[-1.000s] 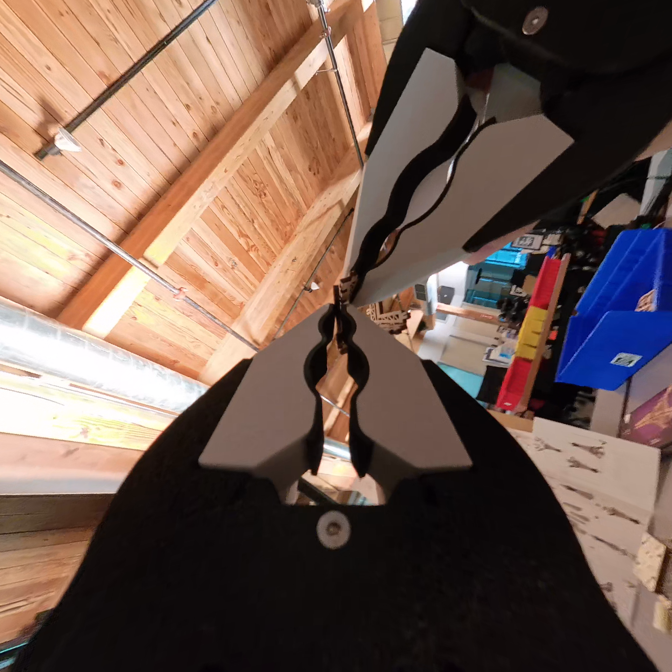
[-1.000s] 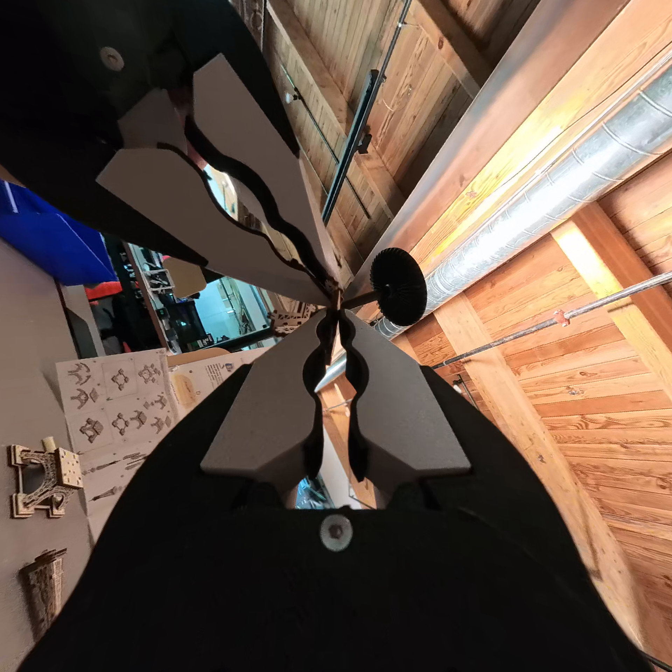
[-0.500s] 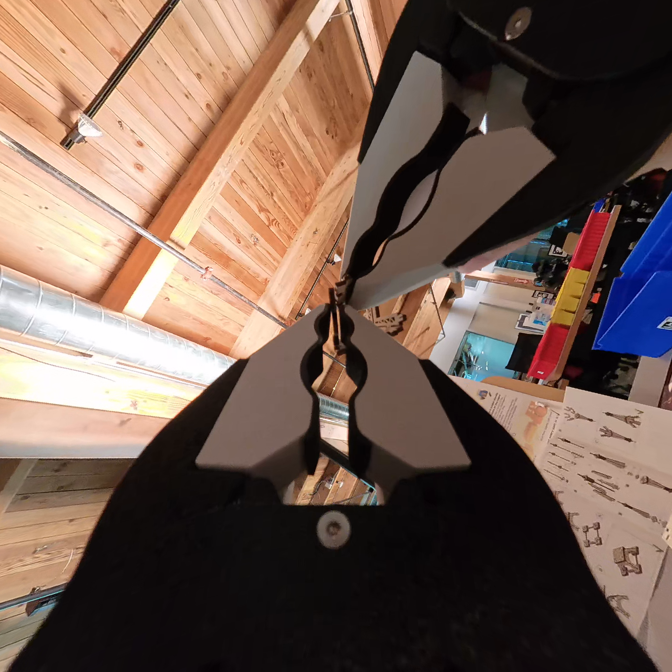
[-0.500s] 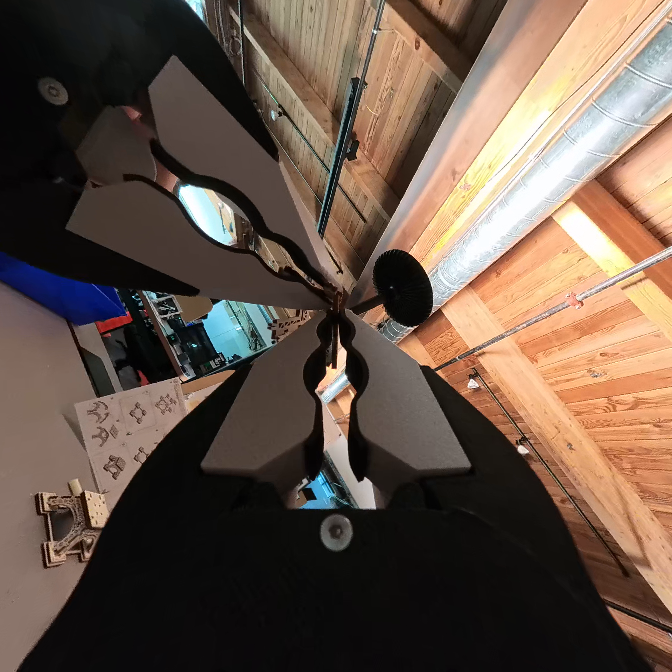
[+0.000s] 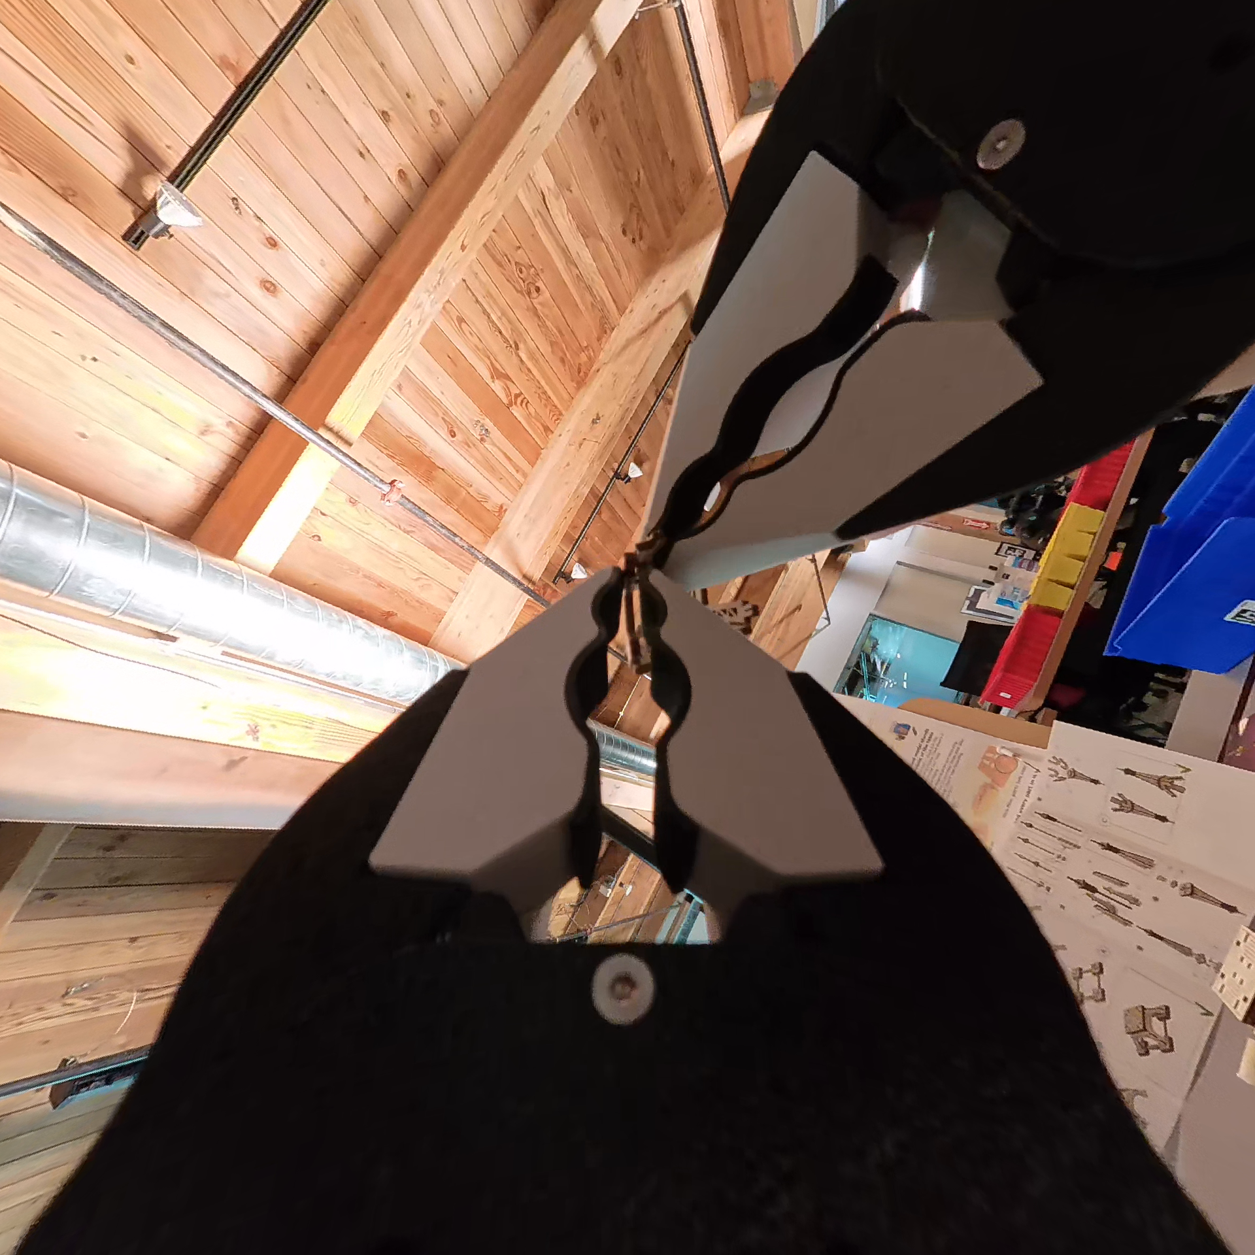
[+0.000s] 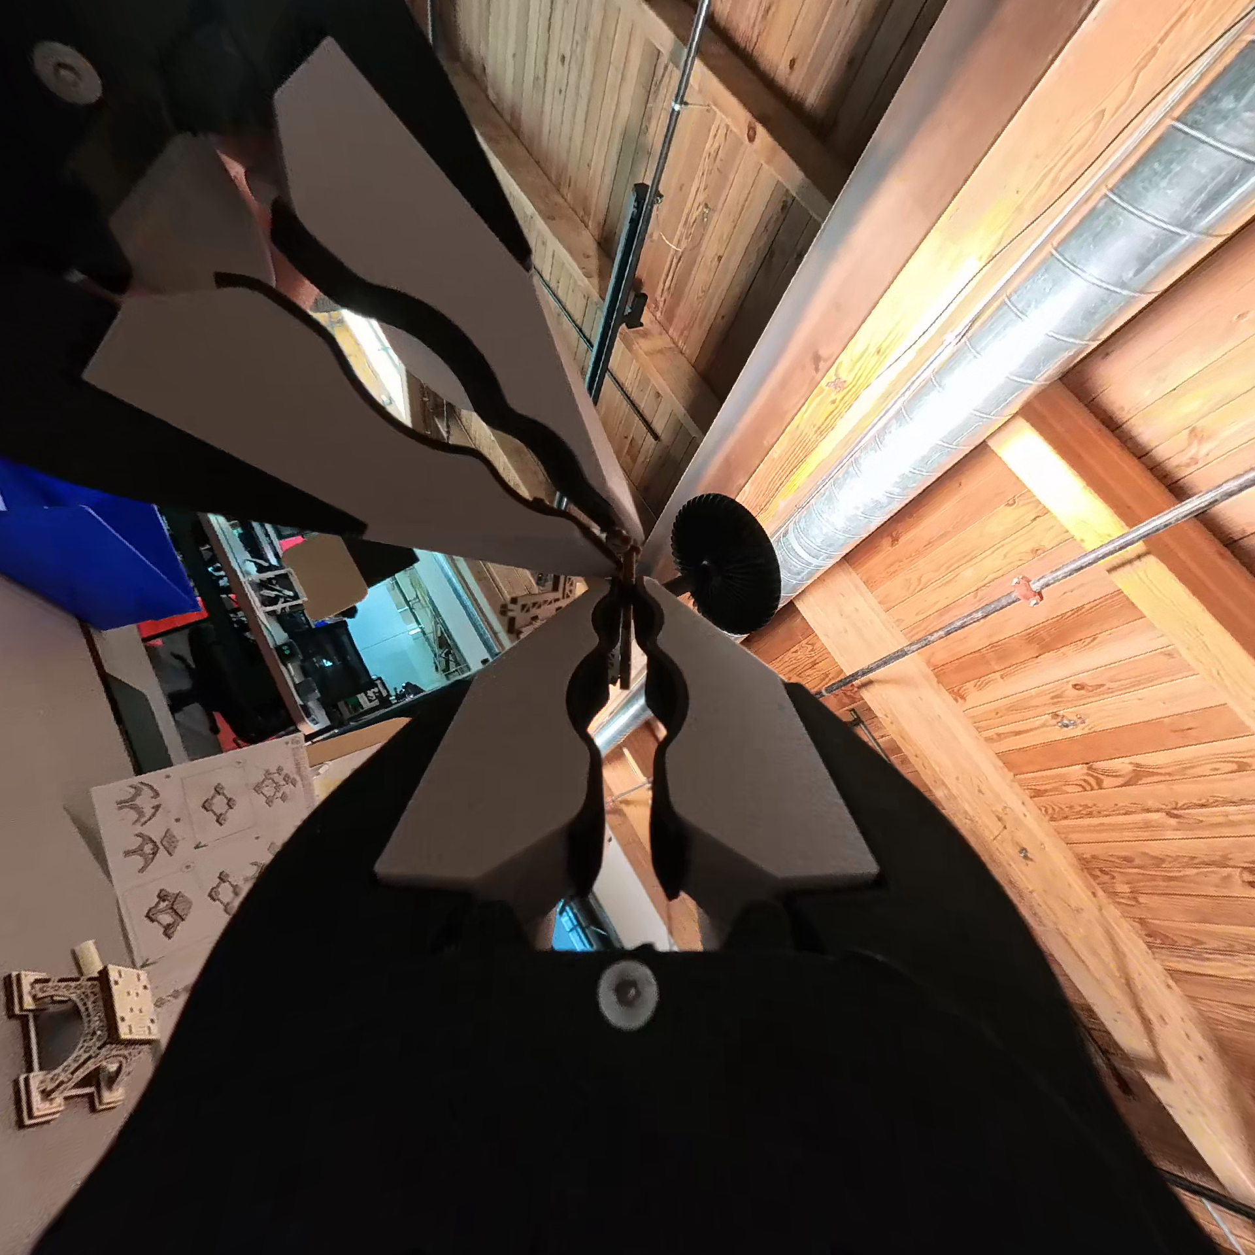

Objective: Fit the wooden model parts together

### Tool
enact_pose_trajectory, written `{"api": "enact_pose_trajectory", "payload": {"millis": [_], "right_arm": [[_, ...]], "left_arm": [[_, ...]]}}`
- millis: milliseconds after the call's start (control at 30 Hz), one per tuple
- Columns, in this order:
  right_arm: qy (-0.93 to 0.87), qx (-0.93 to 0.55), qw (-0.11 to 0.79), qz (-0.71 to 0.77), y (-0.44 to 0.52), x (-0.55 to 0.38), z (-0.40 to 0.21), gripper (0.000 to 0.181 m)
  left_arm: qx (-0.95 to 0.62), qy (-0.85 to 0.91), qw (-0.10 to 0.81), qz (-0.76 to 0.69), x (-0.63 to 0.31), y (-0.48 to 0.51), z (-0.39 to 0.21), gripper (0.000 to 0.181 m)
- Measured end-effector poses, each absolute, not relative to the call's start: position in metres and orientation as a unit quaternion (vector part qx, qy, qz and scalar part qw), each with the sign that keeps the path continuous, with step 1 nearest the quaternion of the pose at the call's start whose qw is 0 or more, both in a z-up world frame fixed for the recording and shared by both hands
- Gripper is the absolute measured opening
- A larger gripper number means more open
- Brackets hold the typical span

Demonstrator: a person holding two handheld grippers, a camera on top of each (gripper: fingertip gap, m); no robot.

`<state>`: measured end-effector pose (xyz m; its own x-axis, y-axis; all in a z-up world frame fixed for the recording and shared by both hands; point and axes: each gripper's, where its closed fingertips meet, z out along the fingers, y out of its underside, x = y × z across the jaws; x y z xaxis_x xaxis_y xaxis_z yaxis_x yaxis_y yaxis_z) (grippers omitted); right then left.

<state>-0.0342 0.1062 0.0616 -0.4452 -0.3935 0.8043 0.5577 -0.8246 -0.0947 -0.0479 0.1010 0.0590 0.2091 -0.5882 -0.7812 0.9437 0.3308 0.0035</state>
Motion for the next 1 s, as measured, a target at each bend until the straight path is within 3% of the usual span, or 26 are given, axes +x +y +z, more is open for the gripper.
{"api": "enact_pose_trajectory", "payload": {"millis": [200, 467, 633, 1000], "right_arm": [[-0.098, -0.455, 0.297, -0.834, 0.108, -0.034, 0.061, 0.001], [-0.125, -0.46, 0.314, -0.821, 0.114, -0.043, 0.059, 0.017], [-0.128, -0.444, 0.29, -0.838, 0.112, -0.043, 0.061, 0.0], [-0.138, -0.469, 0.243, -0.838, 0.109, -0.036, 0.055, 0.0]], "left_arm": [[0.239, 0.366, 0.73, -0.526, -0.045, 0.103, 0.061, 0.0], [0.236, 0.351, 0.739, -0.525, -0.045, 0.108, 0.065, 0.0], [0.244, 0.359, 0.731, -0.527, -0.046, 0.105, 0.062, 0.0], [0.253, 0.399, 0.721, -0.507, -0.039, 0.101, 0.057, 0.0]]}}
